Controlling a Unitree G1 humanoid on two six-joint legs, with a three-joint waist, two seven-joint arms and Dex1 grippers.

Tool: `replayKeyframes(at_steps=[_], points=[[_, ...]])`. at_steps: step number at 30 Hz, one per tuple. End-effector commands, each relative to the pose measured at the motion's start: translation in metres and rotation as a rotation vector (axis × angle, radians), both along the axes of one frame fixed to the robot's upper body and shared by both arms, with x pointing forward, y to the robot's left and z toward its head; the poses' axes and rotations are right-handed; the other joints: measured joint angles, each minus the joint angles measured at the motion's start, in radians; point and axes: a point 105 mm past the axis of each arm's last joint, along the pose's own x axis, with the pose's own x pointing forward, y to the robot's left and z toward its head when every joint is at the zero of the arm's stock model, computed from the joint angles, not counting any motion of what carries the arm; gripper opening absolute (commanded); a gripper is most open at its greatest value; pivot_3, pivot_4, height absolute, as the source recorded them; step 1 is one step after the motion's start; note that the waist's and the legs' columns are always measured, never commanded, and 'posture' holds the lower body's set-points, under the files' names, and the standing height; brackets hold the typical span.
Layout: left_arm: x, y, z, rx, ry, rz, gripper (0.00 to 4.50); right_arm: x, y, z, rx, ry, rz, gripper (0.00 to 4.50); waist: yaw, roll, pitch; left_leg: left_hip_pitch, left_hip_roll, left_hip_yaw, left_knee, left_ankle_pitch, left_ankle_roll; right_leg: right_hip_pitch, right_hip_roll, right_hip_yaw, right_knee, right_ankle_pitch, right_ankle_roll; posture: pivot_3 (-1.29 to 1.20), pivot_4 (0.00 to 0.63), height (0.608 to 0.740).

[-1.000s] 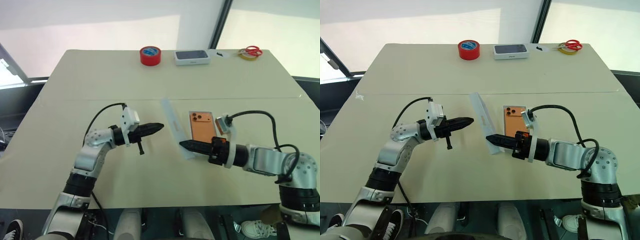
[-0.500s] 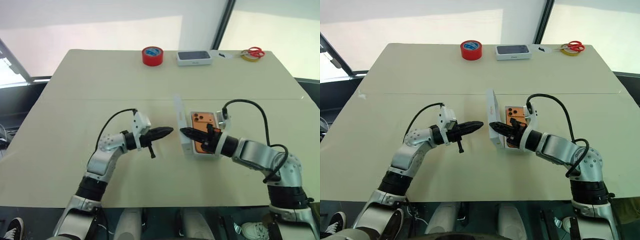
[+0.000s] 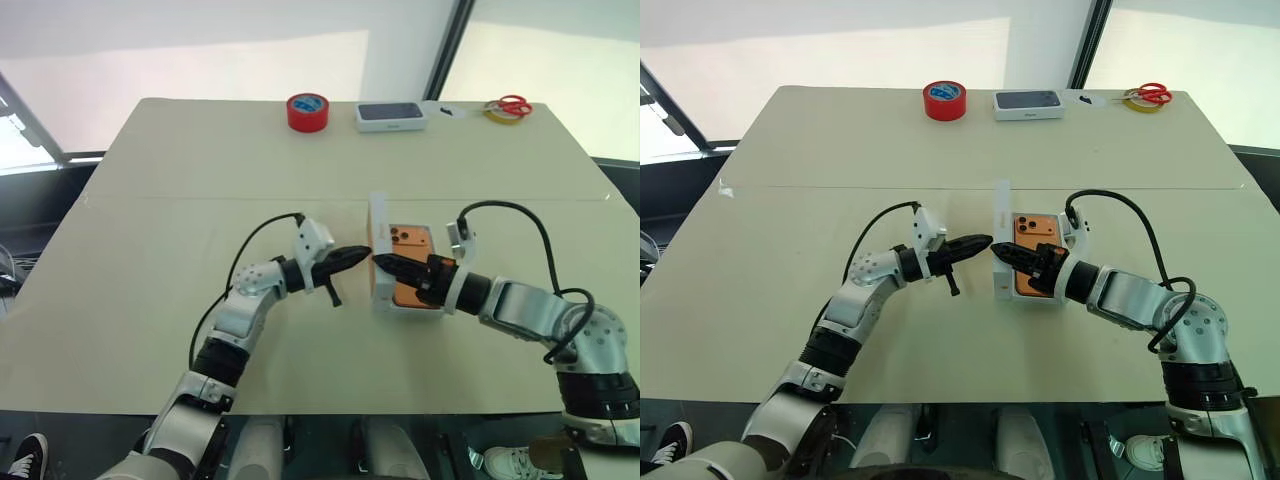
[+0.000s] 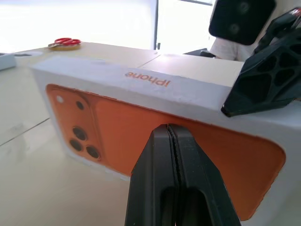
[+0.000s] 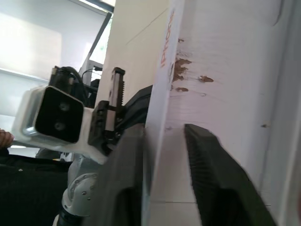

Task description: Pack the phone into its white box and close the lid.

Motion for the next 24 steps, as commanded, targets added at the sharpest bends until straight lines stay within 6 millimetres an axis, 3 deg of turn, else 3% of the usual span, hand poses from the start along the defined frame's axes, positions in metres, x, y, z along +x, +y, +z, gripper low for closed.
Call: replayKeyframes(at_steps=[1,3,7,10,13,14,16,20,24], points=[[0.001,-0.022,0.013,-0.03,-0.036,-0.03,0.0,-0.009,-0.027,0.017,-0.148,-0.169,0.081,2.97,0.013,0.0,0.0,0.0,0.0,0.0,0.0,0.0,0.0,0.0,0.0,0.0,0.0,0.0,0.0,0.0,0.15,0.74],[0.002,-0.032,0.012,-0.03,-0.035,-0.039,0.0,-0.01,-0.047,0.02,-0.216,-0.236,0.098,2.97,0.016,0.0,0.0,0.0,0.0,-0.001,0.001,0.0,0.001,0.0,0.0,-0.001,-0.002,0.0,-0.001,0.0,0.15,0.74],[-0.004,-0.055,0.015,-0.045,-0.029,-0.093,0.0,0.023,-0.116,0.022,-0.441,-0.35,-0.104,2.97,0.013,0.0,0.0,0.0,0.0,0.0,0.002,-0.001,0.002,0.003,0.0,0.0,-0.005,-0.001,-0.002,0.0,0.15,0.74],[-0.007,-0.052,0.011,-0.036,-0.023,-0.107,0.0,0.048,-0.137,0.024,-0.645,-0.474,-0.25,2.97,0.005,0.0,0.0,0.0,-0.001,0.002,0.001,-0.001,0.002,0.001,0.0,0.002,-0.005,0.0,0.0,0.0,0.15,0.74],[-0.005,-0.042,0.009,-0.03,-0.004,-0.095,0.0,0.055,-0.131,0.025,-0.64,-0.552,-0.29,2.97,0.002,0.0,0.0,0.001,0.002,0.003,0.0,-0.001,0.002,0.0,0.003,0.003,-0.004,0.001,0.002,0.0,0.15,0.74],[-0.003,-0.04,0.009,-0.021,0.004,-0.091,0.0,0.055,-0.13,0.022,-0.697,-0.582,-0.28,2.75,0.004,0.001,0.0,0.001,0.004,0.002,-0.001,-0.001,0.002,0.0,0.005,0.002,-0.004,0.001,0.003,0.0,0.15,0.74],[-0.001,-0.035,0.009,0.012,-0.022,-0.076,0.0,0.055,-0.128,0.015,-0.805,-0.627,-0.265,2.07,0.011,0.001,0.0,0.001,0.006,0.002,-0.001,-0.001,0.002,-0.001,0.007,0.002,-0.003,0.002,0.004,0.0,0.15,0.74],[0.008,-0.019,0.018,0.021,-0.027,-0.035,0.0,0.052,-0.117,0.013,-0.858,-0.696,-0.228,0.07,0.013,0.001,0.0,0.001,0.006,0.003,0.0,-0.001,0.002,-0.001,0.008,0.002,-0.003,0.002,0.004,0.0,0.15,0.74],[0.022,0.003,0.013,0.087,-0.035,0.042,0.0,0.048,-0.104,0.015,-0.873,-0.757,-0.191,0.07,0.012,0.001,0.0,0.002,0.005,0.004,0.002,-0.001,0.002,0.001,0.006,0.002,-0.003,0.002,0.003,0.0,0.15,0.74]])
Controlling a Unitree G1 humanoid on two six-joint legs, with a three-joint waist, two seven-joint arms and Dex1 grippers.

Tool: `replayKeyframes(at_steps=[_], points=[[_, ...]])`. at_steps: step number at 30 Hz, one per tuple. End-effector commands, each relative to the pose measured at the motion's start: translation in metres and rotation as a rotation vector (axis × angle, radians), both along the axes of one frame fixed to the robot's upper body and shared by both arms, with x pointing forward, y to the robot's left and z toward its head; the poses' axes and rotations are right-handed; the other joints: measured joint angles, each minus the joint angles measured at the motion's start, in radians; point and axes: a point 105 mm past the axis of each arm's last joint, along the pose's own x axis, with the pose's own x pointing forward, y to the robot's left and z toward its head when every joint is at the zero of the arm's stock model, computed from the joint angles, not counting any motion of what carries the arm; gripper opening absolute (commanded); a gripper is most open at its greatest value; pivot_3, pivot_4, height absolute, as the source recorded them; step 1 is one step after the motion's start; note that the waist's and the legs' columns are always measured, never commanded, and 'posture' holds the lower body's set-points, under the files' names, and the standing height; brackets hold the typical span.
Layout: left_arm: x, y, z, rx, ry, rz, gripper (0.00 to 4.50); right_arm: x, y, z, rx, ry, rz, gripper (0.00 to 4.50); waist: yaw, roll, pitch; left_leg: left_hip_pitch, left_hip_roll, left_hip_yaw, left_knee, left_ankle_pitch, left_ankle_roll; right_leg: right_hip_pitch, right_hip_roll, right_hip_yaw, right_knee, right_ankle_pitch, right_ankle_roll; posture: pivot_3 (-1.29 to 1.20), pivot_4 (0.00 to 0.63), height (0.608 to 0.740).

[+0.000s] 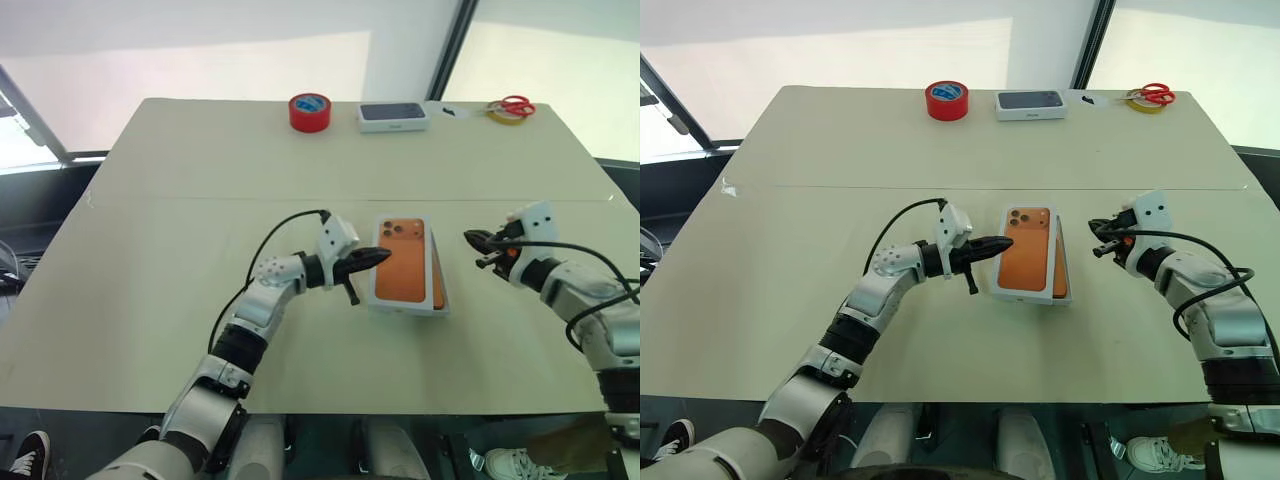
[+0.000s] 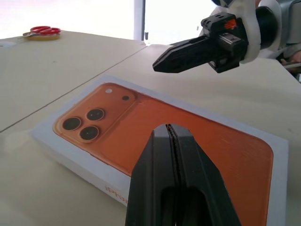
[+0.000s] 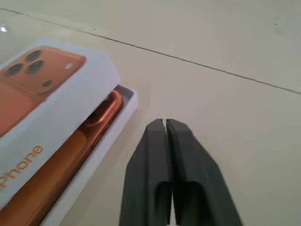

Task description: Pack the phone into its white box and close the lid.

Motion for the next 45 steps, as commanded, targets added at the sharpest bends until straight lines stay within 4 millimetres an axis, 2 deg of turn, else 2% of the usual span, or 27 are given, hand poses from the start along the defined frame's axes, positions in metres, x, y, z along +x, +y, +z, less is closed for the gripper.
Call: replayKeyframes(at_steps=[1,7,9,13,18,29,38,42,45], points=[[0.011,0.014,0.012,0.002,-0.037,0.054,0.0,-0.004,0.012,0.016,-0.019,-0.079,0.054,0.07,0.0,0.0,0.0,0.0,0.0,0.0,0.0,0.0,0.0,0.0,0.0,0.0,0.0,0.0,0.0,0.0,0.15,0.74],[0.018,0.017,-0.002,0.048,0.012,0.083,0.0,-0.019,0.028,0.0,-0.077,-0.029,0.161,0.07,0.002,0.0,0.0,0.0,-0.001,-0.001,0.0,0.0,0.0,0.001,-0.002,0.0,-0.001,0.0,0.0,0.0,0.15,0.74],[0.019,0.012,-0.007,0.052,0.036,0.085,0.0,-0.02,0.028,-0.005,-0.122,-0.019,0.164,0.07,0.001,0.0,0.0,0.001,-0.002,-0.001,0.0,0.0,0.0,0.002,-0.004,0.0,-0.001,0.0,0.0,0.0,0.15,0.74],[0.017,-0.01,-0.018,0.068,0.078,0.043,0.0,-0.02,0.031,-0.003,-0.114,-0.019,0.174,0.07,0.003,0.0,0.0,0.0,-0.004,-0.001,0.001,0.0,0.0,0.002,-0.005,0.0,-0.001,-0.001,-0.001,0.0,0.15,0.74],[0.011,-0.03,-0.013,0.054,0.07,-0.019,0.0,-0.019,0.028,-0.001,-0.131,-0.022,0.17,0.07,0.002,0.0,0.0,0.001,-0.004,-0.001,0.0,0.0,0.0,0.002,-0.005,0.0,-0.002,0.0,0.0,0.0,0.15,0.74],[0.009,-0.042,-0.004,0.033,0.054,-0.051,0.0,-0.021,-0.001,-0.005,-0.26,0.003,0.149,0.07,0.003,0.0,0.0,0.001,-0.004,-0.001,0.0,0.0,0.0,0.003,-0.006,0.0,-0.002,0.0,-0.001,0.0,0.15,0.74],[0.012,-0.037,-0.012,0.064,0.059,-0.034,0.0,-0.021,0.008,-0.006,-0.275,-0.013,0.178,0.07,0.001,0.0,0.0,0.001,-0.004,-0.001,0.0,0.0,0.0,0.002,-0.006,0.0,-0.001,0.0,0.0,0.0,0.15,0.74],[0.017,-0.039,0.016,-0.046,0.064,-0.019,0.0,-0.012,0.002,0.017,-0.154,-0.087,0.125,0.07,0.001,0.0,0.0,0.001,-0.004,-0.001,0.0,0.0,0.0,0.002,-0.006,0.0,-0.001,0.0,0.0,0.0,0.15,0.74],[0.019,-0.047,0.033,-0.088,0.045,-0.017,0.0,-0.011,0.004,0.021,-0.162,-0.096,0.139,0.07,0.004,-0.001,0.0,0.001,-0.005,-0.001,0.001,0.0,0.0,0.003,-0.006,-0.001,-0.001,0.0,0.0,0.0,0.15,0.74]])
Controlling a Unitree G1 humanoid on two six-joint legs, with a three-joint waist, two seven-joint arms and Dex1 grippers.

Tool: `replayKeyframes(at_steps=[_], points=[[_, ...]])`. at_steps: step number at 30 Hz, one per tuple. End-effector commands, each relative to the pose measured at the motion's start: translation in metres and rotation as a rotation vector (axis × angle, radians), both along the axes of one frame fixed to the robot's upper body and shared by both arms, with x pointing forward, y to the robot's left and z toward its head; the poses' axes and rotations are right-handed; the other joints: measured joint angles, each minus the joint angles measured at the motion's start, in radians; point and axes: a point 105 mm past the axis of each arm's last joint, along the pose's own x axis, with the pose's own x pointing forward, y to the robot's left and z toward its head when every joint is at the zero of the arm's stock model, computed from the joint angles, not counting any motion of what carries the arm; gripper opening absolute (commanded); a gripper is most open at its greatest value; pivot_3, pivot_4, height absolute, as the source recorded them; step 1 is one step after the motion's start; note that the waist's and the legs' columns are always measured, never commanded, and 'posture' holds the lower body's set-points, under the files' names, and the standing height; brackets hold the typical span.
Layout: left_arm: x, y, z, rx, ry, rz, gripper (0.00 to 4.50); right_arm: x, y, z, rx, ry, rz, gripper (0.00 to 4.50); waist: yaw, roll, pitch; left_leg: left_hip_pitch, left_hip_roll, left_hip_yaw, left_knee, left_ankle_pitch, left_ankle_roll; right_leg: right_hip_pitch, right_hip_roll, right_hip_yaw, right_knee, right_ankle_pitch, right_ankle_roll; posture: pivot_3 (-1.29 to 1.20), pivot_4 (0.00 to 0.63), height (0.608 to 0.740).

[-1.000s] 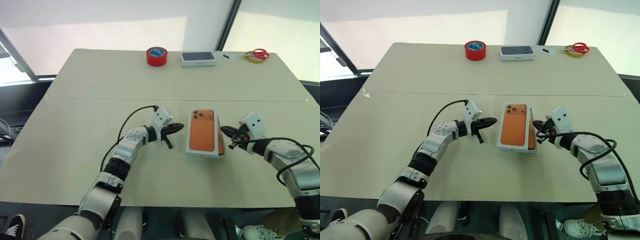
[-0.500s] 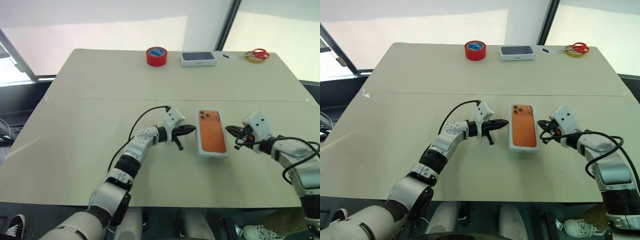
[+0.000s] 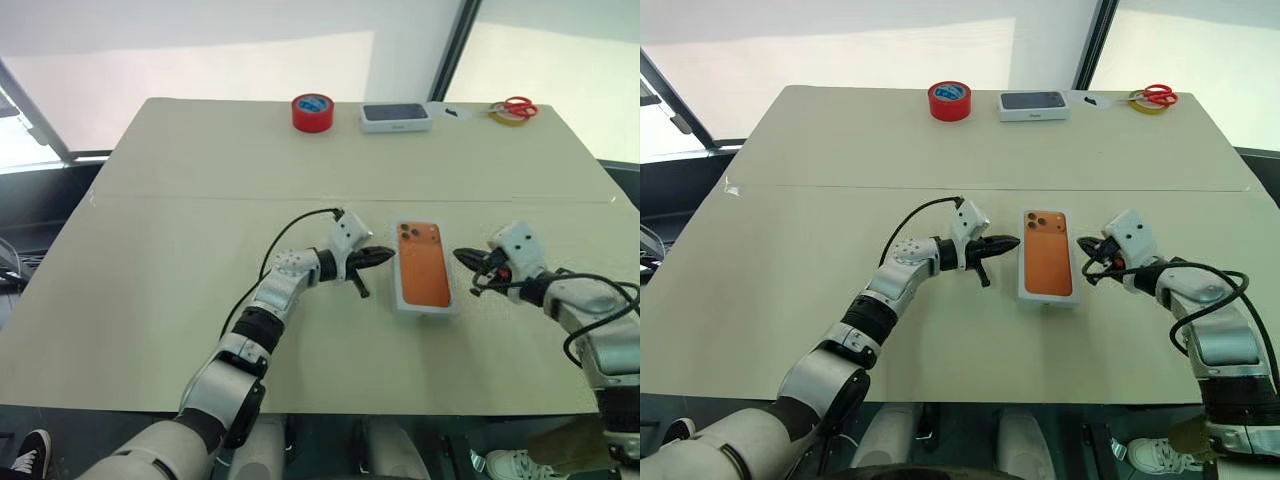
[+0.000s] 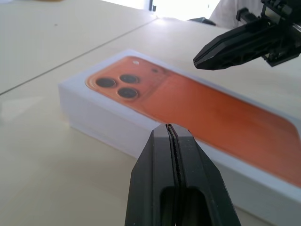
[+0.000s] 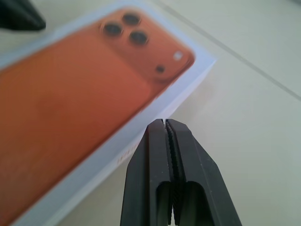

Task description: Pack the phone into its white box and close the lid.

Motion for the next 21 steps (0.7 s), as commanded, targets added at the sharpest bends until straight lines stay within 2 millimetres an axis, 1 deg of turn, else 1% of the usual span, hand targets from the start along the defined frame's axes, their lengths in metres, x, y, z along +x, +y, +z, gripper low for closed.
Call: replayKeyframes(at_steps=[1,3,5,7,9,11,12,13,14,15,16,17,19,21], points=[[0.003,-0.015,0.039,-0.08,-0.076,-0.015,0.0,0.002,-0.001,0.017,-0.01,-0.061,0.01,0.07,0.001,0.0,0.0,0.0,0.0,-0.001,0.0,0.0,0.0,0.001,0.0,-0.001,0.0,0.0,0.0,0.0,0.15,0.74],[0.006,-0.023,0.03,-0.013,-0.076,0.0,0.0,0.004,0.006,0.01,-0.035,-0.05,0.021,0.07,0.0,0.0,0.0,0.0,-0.001,-0.001,0.001,0.0,0.0,0.002,0.0,-0.001,0.0,0.0,0.0,0.0,0.15,0.74],[0.012,-0.026,0.013,0.074,-0.041,0.032,0.0,0.007,0.01,-0.002,-0.092,-0.022,0.02,0.07,-0.002,0.0,0.0,0.001,-0.002,-0.001,0.001,0.0,0.0,0.002,0.0,-0.001,-0.001,0.0,0.0,0.0,0.15,0.74],[0.016,-0.025,0.0,0.13,-0.024,0.06,0.0,0.007,0.012,-0.013,-0.157,0.005,0.021,0.07,-0.004,0.0,0.0,0.001,-0.002,-0.001,0.001,0.0,0.0,0.002,0.0,-0.001,0.0,0.0,0.0,0.0,0.15,0.74],[0.016,-0.021,-0.015,0.196,-0.004,0.068,0.0,0.002,0.02,-0.024,-0.192,0.032,0.059,0.07,-0.005,0.0,0.0,0.001,-0.002,-0.001,0.0,0.0,0.0,0.001,0.0,-0.001,0.0,0.0,0.001,0.0,0.15,0.74],[0.012,-0.018,-0.022,0.192,0.047,0.031,0.0,-0.006,0.028,-0.031,-0.251,0.029,0.125,0.07,-0.004,0.0,0.0,0.001,-0.001,-0.002,0.0,0.0,0.0,0.001,0.001,-0.001,0.0,0.0,0.001,0.0,0.15,0.74],[0.009,-0.016,-0.022,0.173,0.071,0.004,0.0,-0.011,0.031,-0.035,-0.246,0.048,0.151,0.07,-0.004,0.0,0.0,0.002,-0.001,-0.002,0.0,0.0,0.0,0.002,0.001,-0.002,0.0,0.0,0.001,0.0,0.15,0.74],[0.006,-0.015,-0.022,0.15,0.094,-0.017,0.0,-0.015,0.033,-0.038,-0.234,0.067,0.164,0.07,-0.004,0.0,-0.001,0.002,-0.001,-0.002,0.0,0.0,0.0,0.003,0.001,-0.002,0.0,0.0,0.001,0.0,0.15,0.74],[0.005,-0.012,-0.02,0.132,0.093,-0.031,0.0,-0.021,0.035,-0.04,-0.154,0.128,0.188,0.07,-0.004,0.0,-0.001,0.002,-0.001,-0.002,0.0,0.0,0.0,0.003,0.001,-0.002,0.0,0.0,0.001,0.0,0.15,0.74],[0.004,-0.009,-0.019,0.121,0.09,-0.039,0.53,-0.025,0.037,-0.041,-0.096,0.169,0.206,0.0,-0.005,0.0,-0.001,0.003,-0.001,-0.003,0.0,0.0,0.0,0.003,0.001,-0.002,0.0,0.0,0.001,0.0,0.15,0.74],[0.004,-0.005,-0.016,0.099,0.091,-0.042,0.84,-0.025,0.034,-0.039,-0.096,0.168,0.201,0.26,-0.005,0.0,-0.001,0.004,-0.001,-0.003,0.0,0.0,0.0,0.004,0.001,-0.002,0.0,0.0,0.001,0.0,0.15,0.74],[0.003,0.0,-0.012,0.073,0.089,-0.047,1.24,-0.025,0.031,-0.038,-0.102,0.164,0.195,0.53,-0.005,0.0,-0.001,0.004,-0.001,-0.003,0.0,0.0,0.0,0.004,0.001,-0.002,0.0,0.0,0.001,0.0,0.15,0.74],[0.0,0.012,0.0,0.033,0.05,-0.061,2.2,-0.024,0.027,-0.03,-0.092,0.139,0.192,1.27,-0.005,0.0,-0.001,0.004,-0.001,-0.003,0.0,0.0,0.0,0.004,0.0,-0.002,0.0,0.0,0.001,0.0,0.15,0.74],[-0.003,0.025,0.011,0.01,0.012,-0.064,3.17,-0.025,0.026,-0.02,-0.054,0.122,0.201,2.24,-0.006,0.0,-0.001,0.003,0.0,-0.003,-0.001,0.0,0.0,0.004,0.0,-0.001,0.0,0.0,0.001,0.0,0.15,0.74]])
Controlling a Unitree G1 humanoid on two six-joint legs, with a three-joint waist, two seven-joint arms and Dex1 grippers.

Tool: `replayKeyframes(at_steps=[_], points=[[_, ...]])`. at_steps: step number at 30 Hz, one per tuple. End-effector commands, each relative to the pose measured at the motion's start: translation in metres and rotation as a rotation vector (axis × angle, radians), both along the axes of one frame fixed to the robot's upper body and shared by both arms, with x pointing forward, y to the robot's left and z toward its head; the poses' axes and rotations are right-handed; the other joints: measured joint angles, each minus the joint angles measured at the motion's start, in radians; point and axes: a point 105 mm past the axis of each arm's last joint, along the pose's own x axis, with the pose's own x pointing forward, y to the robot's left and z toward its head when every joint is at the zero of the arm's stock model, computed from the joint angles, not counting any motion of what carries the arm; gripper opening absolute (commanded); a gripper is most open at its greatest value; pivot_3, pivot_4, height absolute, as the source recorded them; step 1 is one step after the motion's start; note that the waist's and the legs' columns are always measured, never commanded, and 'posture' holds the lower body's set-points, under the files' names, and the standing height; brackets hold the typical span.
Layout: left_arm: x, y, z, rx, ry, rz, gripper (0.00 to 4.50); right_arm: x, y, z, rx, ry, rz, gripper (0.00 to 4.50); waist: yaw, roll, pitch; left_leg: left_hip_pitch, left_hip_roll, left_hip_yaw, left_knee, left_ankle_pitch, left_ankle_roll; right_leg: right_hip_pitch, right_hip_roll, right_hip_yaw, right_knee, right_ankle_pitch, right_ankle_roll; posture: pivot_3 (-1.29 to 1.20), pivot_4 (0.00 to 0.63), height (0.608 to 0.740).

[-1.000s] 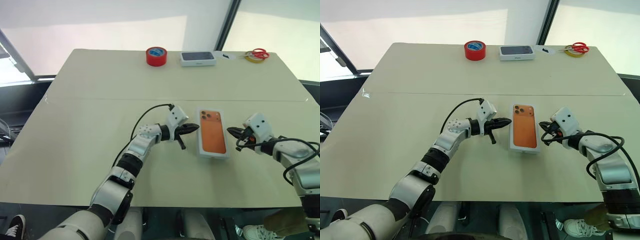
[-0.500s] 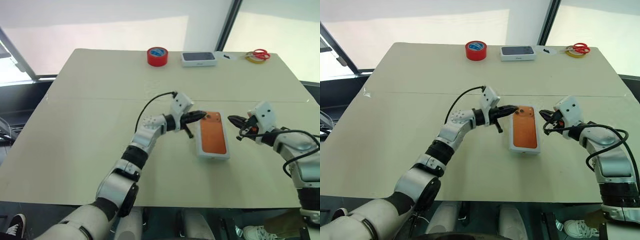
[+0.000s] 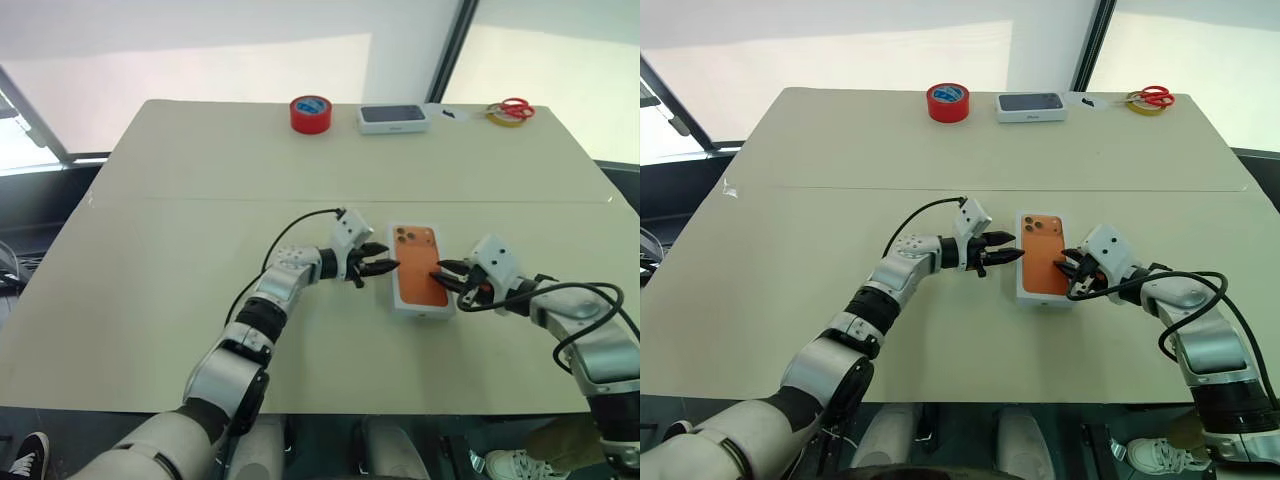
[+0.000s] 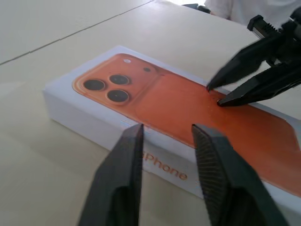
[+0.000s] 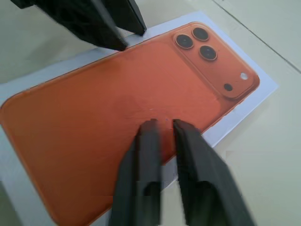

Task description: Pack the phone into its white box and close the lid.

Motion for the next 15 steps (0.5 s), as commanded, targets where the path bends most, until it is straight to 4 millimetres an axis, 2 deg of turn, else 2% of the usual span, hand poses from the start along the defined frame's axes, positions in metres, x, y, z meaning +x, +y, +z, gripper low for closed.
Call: replayKeyframes(at_steps=[1,2,3,4,5,9,11,15], points=[[-0.006,0.02,0.037,-0.087,-0.098,-0.03,3.75,-0.007,-0.001,0.015,0.069,-0.005,0.041,2.86,0.0,0.0,0.0,0.0,0.0,0.0,-0.001,0.0,0.0,-0.001,0.0,0.0,0.0,0.0,0.0,0.0,0.15,0.74],[-0.009,0.031,0.041,-0.089,-0.101,-0.034,4.11,-0.011,-0.001,0.019,0.078,-0.013,0.07,3.22,0.0,0.0,0.0,0.0,0.0,0.0,-0.001,0.0,0.0,-0.001,0.0,0.0,0.0,0.0,0.0,0.0,0.15,0.74],[-0.012,0.044,0.045,-0.088,-0.111,-0.041,4.5,-0.018,0.0,0.022,0.047,-0.047,0.118,3.77,0.0,0.0,0.0,0.0,0.0,0.0,-0.002,0.0,0.0,-0.001,0.0,0.0,0.0,0.0,0.0,0.0,0.15,0.74],[-0.015,0.059,0.051,-0.088,-0.116,-0.04,4.5,-0.025,0.0,0.026,0.019,-0.077,0.152,4.24,0.002,0.0,0.0,0.0,0.0,0.0,-0.002,0.0,-0.001,-0.001,0.0,0.0,0.0,0.0,0.0,0.0,0.15,0.74],[-0.015,0.075,0.056,-0.083,-0.131,-0.016,4.5,-0.03,-0.002,0.028,0.006,-0.085,0.169,4.38,0.001,0.001,0.0,0.0,0.0,0.0,-0.002,0.0,-0.001,-0.001,0.0,0.0,0.0,0.0,0.0,0.0,0.15,0.74],[-0.019,0.129,0.063,-0.023,-0.176,0.082,4.5,-0.034,-0.017,0.041,0.051,-0.075,0.154,4.38,-0.005,0.001,0.0,0.001,0.001,0.0,-0.002,0.0,-0.001,0.001,-0.001,0.0,0.0,0.0,-0.001,0.0,0.15,0.74],[-0.028,0.152,0.055,0.014,-0.082,0.096,4.5,-0.034,-0.026,0.05,0.091,-0.07,0.146,4.38,-0.007,0.001,0.0,0.002,0.0,0.0,-0.002,0.0,-0.001,0.001,-0.002,0.001,0.0,-0.002,-0.004,0.0,0.15,0.74],[-0.042,0.193,0.051,0.077,-0.096,0.15,4.5,-0.032,-0.047,0.06,0.059,-0.118,0.128,4.38,-0.001,0.001,0.0,0.002,0.0,0.0,-0.003,0.0,-0.002,0.001,-0.003,0.0,-0.002,-0.002,-0.005,0.0,0.15,0.74]])
